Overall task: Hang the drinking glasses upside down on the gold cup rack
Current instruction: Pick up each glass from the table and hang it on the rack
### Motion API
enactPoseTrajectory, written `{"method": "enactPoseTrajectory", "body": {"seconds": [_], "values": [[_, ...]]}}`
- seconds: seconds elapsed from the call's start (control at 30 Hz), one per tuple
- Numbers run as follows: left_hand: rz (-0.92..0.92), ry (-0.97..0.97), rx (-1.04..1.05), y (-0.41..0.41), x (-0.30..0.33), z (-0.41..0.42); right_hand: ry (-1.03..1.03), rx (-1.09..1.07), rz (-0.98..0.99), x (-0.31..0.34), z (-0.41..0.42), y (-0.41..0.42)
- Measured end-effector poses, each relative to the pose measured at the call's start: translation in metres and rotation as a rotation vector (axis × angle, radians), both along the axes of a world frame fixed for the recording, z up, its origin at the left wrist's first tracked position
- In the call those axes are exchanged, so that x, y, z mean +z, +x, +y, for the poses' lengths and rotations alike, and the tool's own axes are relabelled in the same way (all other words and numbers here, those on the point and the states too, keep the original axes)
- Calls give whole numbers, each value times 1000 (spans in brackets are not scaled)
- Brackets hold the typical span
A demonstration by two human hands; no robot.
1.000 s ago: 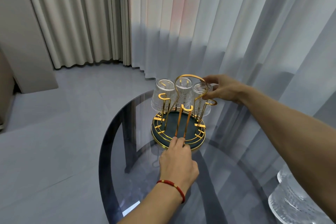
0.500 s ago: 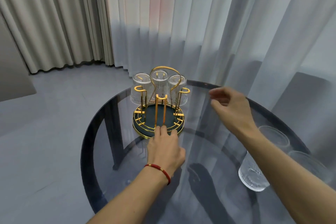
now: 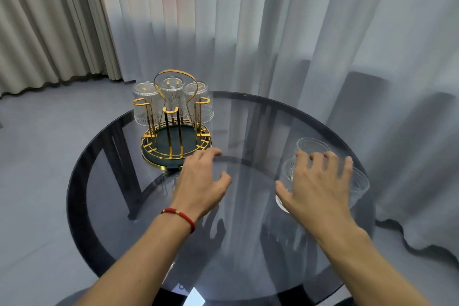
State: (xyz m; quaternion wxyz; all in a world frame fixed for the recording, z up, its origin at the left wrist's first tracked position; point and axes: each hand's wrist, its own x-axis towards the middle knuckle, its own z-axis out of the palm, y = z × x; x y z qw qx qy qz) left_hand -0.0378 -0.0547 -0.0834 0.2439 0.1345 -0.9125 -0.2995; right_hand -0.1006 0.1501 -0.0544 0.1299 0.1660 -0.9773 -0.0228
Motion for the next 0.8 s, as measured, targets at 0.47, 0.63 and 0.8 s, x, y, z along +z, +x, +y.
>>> {"method": "enactPoseTrajectory", "body": {"seconds": [0.47,0.63,0.8], "values": [[61,168,-173,6,3,30,-34,31,64,-2,0,-1],[-151,766,-338,10,12,30,-334,377,22,-4,-19,14],[-97,806,-325,18,14,20,-394,774,-142,-2,-47,27]]}}
